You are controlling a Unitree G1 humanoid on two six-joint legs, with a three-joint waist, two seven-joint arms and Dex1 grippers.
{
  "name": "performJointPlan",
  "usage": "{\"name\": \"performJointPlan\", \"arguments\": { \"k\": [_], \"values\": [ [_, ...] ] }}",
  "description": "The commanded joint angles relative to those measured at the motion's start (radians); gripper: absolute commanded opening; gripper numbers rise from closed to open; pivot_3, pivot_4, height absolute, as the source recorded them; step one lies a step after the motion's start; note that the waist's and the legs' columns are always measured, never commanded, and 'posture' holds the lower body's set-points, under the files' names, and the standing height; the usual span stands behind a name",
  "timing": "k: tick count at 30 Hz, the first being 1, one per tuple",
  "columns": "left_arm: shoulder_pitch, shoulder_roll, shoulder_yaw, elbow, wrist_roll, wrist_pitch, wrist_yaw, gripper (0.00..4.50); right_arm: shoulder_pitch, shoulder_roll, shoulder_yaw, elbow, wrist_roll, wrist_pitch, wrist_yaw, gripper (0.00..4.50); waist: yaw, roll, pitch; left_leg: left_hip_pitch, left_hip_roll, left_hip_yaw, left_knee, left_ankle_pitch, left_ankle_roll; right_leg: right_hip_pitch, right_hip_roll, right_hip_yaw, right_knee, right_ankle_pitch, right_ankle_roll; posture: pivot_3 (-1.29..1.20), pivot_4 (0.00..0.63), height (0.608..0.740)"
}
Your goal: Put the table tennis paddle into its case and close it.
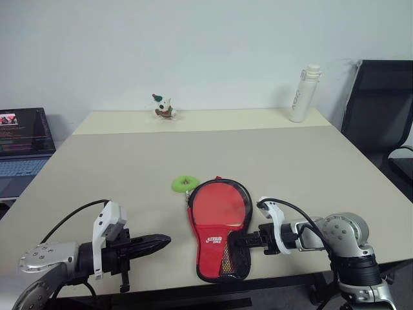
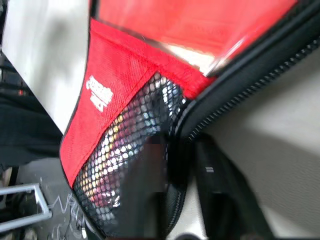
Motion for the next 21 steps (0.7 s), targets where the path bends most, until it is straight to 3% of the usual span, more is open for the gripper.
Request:
{"name": "performJointPlan", "arguments": {
  "k": [1, 6, 8, 13, 21],
  "values": [
    [0.010, -0.013, 0.029, -0.018, -0.004, -0.022, 0.015, 0.00, 0.032, -0.039, -0.067, -0.043, 0.050, 0.007, -0.099, 2.21, 0.001, 0.000, 0.000, 0.000, 0.000, 0.000, 0.000, 0.000, 0.000, 0.000, 0.000, 0.000, 0.000, 0.000, 0.000, 0.00, 0.150, 0.740],
    [0.008, -0.024, 0.031, -0.008, 0.000, -0.031, 0.030, 0.00, 0.017, -0.096, -0.096, -0.044, 0.095, 0.007, -0.114, 3.79, 0.015, -0.001, -0.001, 0.000, -0.001, -0.001, 0.001, 0.000, 0.001, 0.001, -0.001, 0.000, 0.000, 0.000, 0.001, 0.00, 0.150, 0.740],
    [-0.009, -0.030, 0.032, 0.007, 0.002, -0.030, 0.049, 0.00, -0.015, -0.124, -0.088, -0.064, 0.122, 0.007, -0.042, 4.45, 0.018, -0.001, -0.001, 0.000, -0.001, -0.001, 0.001, 0.000, 0.001, 0.001, -0.001, -0.001, 0.000, 0.000, 0.001, 0.00, 0.150, 0.740],
    [-0.130, -0.071, 0.035, 0.081, 0.008, 0.006, 0.192, 0.00, -0.095, -0.191, 0.051, -0.137, 0.108, -0.176, 0.209, 4.48, 0.018, 0.000, 0.000, 0.000, -0.001, -0.001, 0.000, 0.000, 0.001, 0.000, 0.000, -0.001, 0.000, 0.000, 0.002, 0.00, 0.150, 0.740],
    [-0.243, -0.088, -0.018, 0.141, 0.030, 0.038, 0.277, 0.00, -0.199, -0.050, 0.297, 0.021, -0.185, -0.600, 0.358, 4.48, 0.000, 0.000, 0.000, -0.003, 0.000, -0.002, 0.000, 0.000, 0.001, -0.001, 0.001, 0.000, -0.001, 0.000, 0.000, 0.00, 0.150, 0.740]
  ]
}}
